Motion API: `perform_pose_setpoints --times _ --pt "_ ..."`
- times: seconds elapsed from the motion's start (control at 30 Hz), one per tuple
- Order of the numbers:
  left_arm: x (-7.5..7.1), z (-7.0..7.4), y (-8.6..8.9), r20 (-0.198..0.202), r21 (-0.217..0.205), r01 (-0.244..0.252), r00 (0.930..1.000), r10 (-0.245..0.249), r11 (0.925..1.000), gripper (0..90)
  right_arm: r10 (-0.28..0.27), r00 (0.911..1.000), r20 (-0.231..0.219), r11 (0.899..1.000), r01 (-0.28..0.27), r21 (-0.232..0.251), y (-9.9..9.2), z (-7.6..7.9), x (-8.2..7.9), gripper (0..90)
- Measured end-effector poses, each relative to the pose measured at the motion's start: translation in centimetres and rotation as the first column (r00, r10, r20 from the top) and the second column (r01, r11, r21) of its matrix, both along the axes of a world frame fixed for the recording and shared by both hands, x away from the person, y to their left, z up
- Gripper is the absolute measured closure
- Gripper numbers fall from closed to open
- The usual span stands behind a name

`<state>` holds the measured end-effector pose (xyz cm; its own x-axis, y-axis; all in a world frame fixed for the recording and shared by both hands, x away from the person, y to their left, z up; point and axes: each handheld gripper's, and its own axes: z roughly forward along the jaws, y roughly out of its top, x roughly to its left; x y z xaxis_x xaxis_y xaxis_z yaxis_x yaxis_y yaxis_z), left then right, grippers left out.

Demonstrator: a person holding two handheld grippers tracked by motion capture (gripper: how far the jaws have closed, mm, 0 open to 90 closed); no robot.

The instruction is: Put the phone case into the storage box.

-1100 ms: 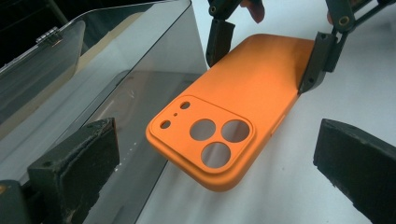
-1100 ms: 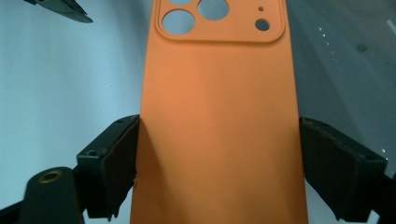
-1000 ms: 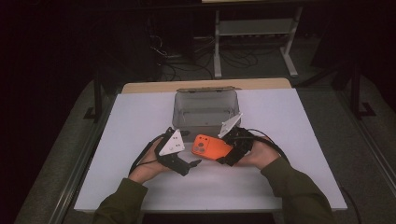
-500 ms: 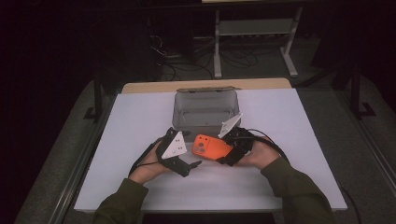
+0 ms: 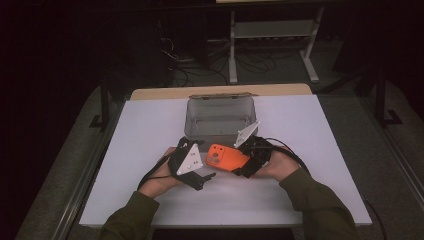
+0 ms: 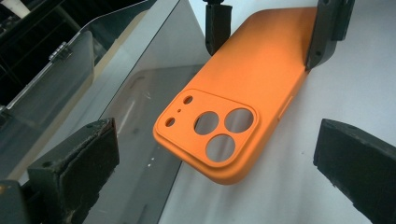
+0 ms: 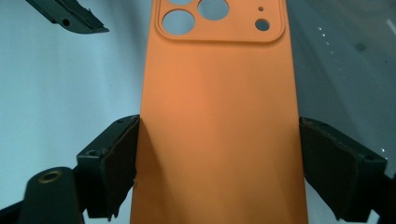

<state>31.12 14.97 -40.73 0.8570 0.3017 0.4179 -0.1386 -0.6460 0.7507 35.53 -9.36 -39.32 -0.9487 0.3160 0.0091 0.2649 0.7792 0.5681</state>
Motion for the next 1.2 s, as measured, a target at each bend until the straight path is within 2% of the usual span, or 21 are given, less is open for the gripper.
perform_pose_setpoints --times 0.37,0.8,1.2 --pt "-0.30 -0.22 -0.28 0.062 0.048 -0.001 0.9981 -0.002 0.9989 0.0 0.000 1.0000 0.000 1.000 0.000 0.000 -0.01 0.01 0.00 15.7" --pt "-0.52 -0.35 -0.49 0.104 0.078 0.001 0.9945 -0.009 0.9969 0.0 -0.005 1.0000 -0.003 1.000 0.005 0.000 0.04 0.00 -0.06 15.7" --pt "-0.84 -0.41 -0.75 0.163 0.126 0.001 0.9865 -0.022 0.9920 0.0 -0.006 1.0000 -0.006 1.000 0.006 -0.002 0.05 -0.02 -0.06 15.7"
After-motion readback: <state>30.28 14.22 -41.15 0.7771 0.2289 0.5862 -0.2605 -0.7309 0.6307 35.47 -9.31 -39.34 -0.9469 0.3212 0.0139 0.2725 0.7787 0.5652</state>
